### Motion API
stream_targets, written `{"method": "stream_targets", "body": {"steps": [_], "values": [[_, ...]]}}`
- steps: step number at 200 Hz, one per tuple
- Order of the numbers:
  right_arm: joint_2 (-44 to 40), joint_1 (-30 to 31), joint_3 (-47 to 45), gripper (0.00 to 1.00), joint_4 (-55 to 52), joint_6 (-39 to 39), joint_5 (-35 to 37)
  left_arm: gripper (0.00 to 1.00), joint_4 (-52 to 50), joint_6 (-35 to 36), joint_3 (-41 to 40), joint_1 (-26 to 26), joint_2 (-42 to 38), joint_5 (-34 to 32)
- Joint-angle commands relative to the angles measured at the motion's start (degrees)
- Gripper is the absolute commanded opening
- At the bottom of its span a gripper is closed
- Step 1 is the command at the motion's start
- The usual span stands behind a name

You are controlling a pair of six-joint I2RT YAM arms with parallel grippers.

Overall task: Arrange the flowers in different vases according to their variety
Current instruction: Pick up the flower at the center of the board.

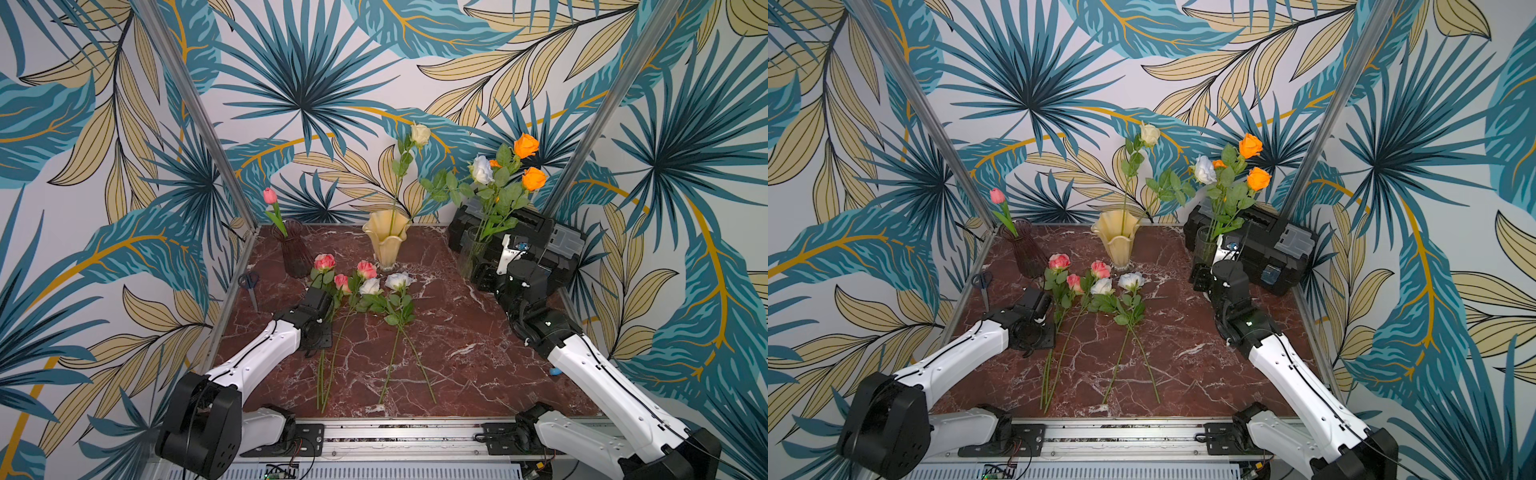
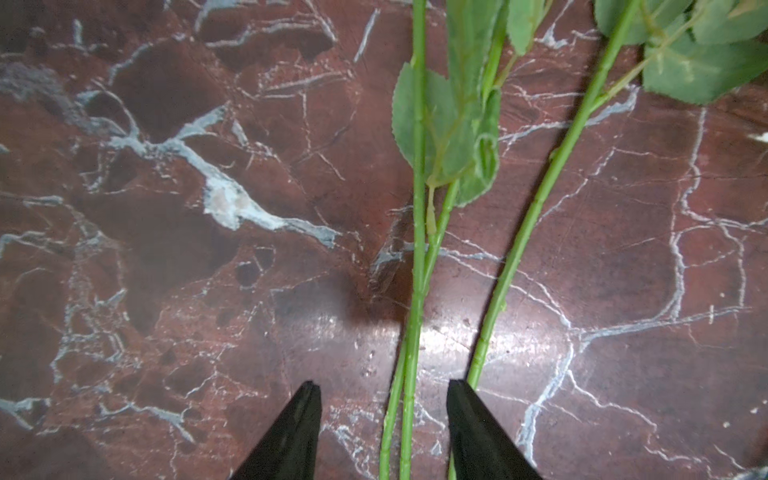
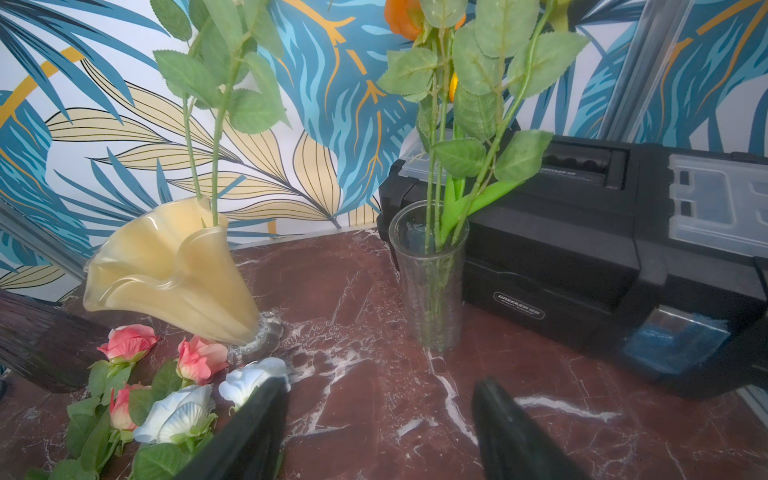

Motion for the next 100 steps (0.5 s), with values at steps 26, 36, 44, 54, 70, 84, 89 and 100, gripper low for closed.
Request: {"method": "stream_targets", "body": {"steps": [26,36,44,54,70,84,89,100], "values": [[-0.7,0.2,-1.7,0.74,-1.1,1.0,-0.3,0.54,2.9,1.0,-0.2,-0.8,4.7,0.0],[-0.7,0.2,-1.7,0.74,-1.1,0.9,-0.3,0.53,3.0,1.0,-0.3,-0.8,4.8,-0.3],[-0.7,0.3,-1.7,0.74,-1.2,0.8,-0.2,0.53,3.0,0.9,-0.4,-0.8,4.8,-0.3],[-0.8,0.3,-1.8,0.74,-1.3,1.0,-0.1,0.53,3.2,0.8,-0.7,-0.9,4.8,-0.2],[-0.9,0.3,-2.1,0.74,-1.3,1.1,0.0,0.52,3.2,0.8,-0.7,-0.9,5.4,0.0],[-1.1,0.2,-2.4,0.74,-1.1,1.2,0.1,0.48,3.0,0.9,-0.2,-0.9,6.2,-0.1],[-1.1,0.3,-2.4,0.74,-1.1,1.4,0.2,0.48,2.8,0.9,0.0,-0.9,6.6,-0.1],[-1.1,0.2,-2.5,0.74,-1.1,1.5,0.2,0.47,2.4,0.7,0.3,-0.8,7.6,0.1]]}}
